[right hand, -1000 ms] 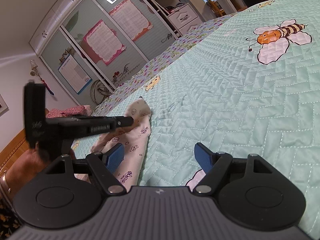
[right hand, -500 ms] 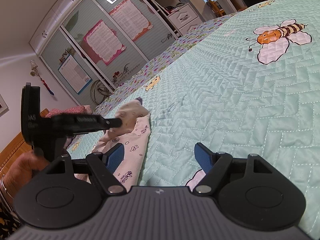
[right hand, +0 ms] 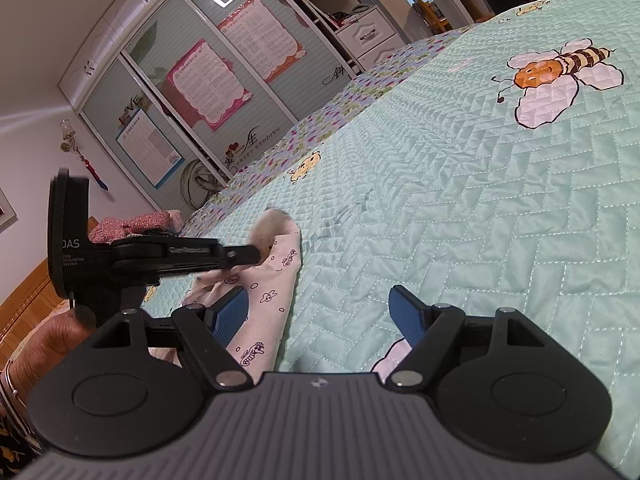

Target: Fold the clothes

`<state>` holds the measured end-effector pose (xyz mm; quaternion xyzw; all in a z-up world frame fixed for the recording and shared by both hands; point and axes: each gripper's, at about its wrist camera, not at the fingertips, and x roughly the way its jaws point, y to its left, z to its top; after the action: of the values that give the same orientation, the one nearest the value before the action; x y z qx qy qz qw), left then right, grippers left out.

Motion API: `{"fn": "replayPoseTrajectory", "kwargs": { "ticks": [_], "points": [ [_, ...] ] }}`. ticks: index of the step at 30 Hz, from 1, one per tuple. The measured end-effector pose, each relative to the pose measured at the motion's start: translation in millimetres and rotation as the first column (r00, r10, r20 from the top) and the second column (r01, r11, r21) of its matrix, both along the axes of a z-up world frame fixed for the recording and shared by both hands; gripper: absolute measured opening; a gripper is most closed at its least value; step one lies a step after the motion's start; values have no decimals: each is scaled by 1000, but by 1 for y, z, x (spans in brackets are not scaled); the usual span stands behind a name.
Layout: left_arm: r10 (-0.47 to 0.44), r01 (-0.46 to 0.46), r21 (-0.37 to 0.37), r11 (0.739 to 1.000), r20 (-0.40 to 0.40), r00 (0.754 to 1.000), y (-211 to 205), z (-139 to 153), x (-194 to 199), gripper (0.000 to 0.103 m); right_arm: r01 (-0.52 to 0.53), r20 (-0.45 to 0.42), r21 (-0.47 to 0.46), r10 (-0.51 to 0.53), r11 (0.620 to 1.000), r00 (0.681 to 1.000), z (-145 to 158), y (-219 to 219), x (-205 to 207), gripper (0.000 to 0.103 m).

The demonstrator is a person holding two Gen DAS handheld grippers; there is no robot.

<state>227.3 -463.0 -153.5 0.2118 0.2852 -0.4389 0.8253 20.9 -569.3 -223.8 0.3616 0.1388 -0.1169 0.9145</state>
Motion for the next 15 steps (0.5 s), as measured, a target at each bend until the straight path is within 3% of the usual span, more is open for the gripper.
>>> {"fn": "replayPoseTrajectory", "kwargs": {
  "ticks": [4, 15],
  "points": [
    [-57, 55, 48, 997, 53, 997, -13, -6, -9, 28, 0, 1, 1, 0, 1000, 1000, 0, 0, 0, 78],
    [32, -32, 6, 999, 6, 999, -5, 0, 10, 28, -1, 2, 3, 1, 1000, 1000, 0, -1, 0, 78]
  ]
}}
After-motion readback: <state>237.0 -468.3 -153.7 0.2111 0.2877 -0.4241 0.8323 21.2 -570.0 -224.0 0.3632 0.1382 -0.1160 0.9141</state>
